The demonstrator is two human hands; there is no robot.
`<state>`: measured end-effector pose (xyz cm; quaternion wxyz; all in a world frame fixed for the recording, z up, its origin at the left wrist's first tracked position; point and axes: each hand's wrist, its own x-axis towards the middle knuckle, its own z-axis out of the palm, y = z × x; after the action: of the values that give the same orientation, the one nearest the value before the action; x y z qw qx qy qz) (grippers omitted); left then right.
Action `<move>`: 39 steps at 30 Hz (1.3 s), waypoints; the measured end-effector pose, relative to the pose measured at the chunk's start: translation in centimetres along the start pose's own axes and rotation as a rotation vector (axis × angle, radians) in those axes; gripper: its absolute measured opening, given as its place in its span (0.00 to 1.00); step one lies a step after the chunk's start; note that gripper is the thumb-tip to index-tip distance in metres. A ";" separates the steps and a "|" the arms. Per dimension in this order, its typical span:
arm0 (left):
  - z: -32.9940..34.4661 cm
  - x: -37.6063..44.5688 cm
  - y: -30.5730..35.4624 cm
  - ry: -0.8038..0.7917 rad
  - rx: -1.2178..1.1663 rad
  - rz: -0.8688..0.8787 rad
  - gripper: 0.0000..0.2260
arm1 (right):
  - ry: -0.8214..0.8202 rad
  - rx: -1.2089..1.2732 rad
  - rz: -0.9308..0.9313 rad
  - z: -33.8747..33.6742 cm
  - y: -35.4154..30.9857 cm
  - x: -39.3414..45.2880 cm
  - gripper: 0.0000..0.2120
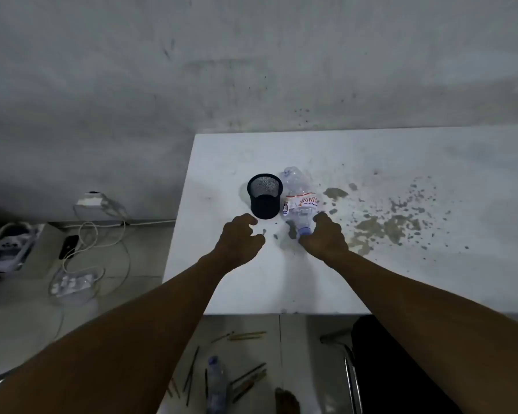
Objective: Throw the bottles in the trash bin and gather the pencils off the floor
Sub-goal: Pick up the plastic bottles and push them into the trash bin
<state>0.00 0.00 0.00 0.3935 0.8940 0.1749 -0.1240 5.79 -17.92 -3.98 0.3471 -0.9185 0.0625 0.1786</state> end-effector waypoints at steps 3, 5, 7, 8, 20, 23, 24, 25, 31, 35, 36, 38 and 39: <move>0.9 1.4 -0.5 0.008 -0.047 -0.050 0.17 | 0.039 0.012 0.001 1.4 0.1 2.2 0.33; 1.5 2.3 -1.2 -0.006 -0.089 -0.082 0.16 | 0.057 -0.026 0.002 2.4 0.2 3.7 0.38; 2.0 2.8 -1.6 -0.016 -0.129 -0.104 0.16 | 0.056 -0.071 -0.010 3.0 0.3 5.0 0.42; 2.1 2.9 -1.7 -0.005 -0.132 -0.106 0.15 | 0.054 -0.097 -0.021 3.1 0.3 5.6 0.42; 2.7 2.8 -3.0 -0.019 -0.147 -0.194 0.12 | 0.041 0.066 -0.057 4.5 1.9 8.2 0.32; 3.0 2.3 -2.6 -0.026 -0.160 -0.190 0.12 | 0.078 0.127 -0.071 4.0 2.8 7.8 0.35; 3.1 2.1 -2.4 -0.030 -0.166 -0.191 0.12 | 0.091 0.146 -0.064 3.6 3.0 7.4 0.35; 3.2 1.8 -2.2 -0.035 -0.174 -0.190 0.12 | 0.107 0.171 -0.058 3.3 3.3 7.0 0.35; 3.8 -0.7 -1.6 -0.072 -0.284 -0.217 0.12 | 0.100 0.359 -0.015 1.0 3.9 1.1 0.30; 3.6 -3.5 -1.7 -0.065 -0.386 -0.235 0.15 | 0.055 0.445 -0.041 0.7 4.7 -4.7 0.30; 3.4 -4.2 -1.8 -0.066 -0.430 -0.244 0.15 | 0.038 0.458 -0.049 0.6 4.8 -6.0 0.31; 3.1 -6.1 -2.0 -0.072 -0.522 -0.267 0.16 | -0.008 0.477 -0.079 0.9 5.3 -8.8 0.31; 2.9 -7.2 -2.1 -0.079 -0.554 -0.278 0.16 | -0.031 0.484 -0.097 1.2 5.4 -10.4 0.31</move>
<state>-7.61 -2.40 -0.72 0.6078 0.7147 0.3074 -0.1589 -5.51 -21.29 -4.21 0.5661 -0.8078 0.0539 0.1553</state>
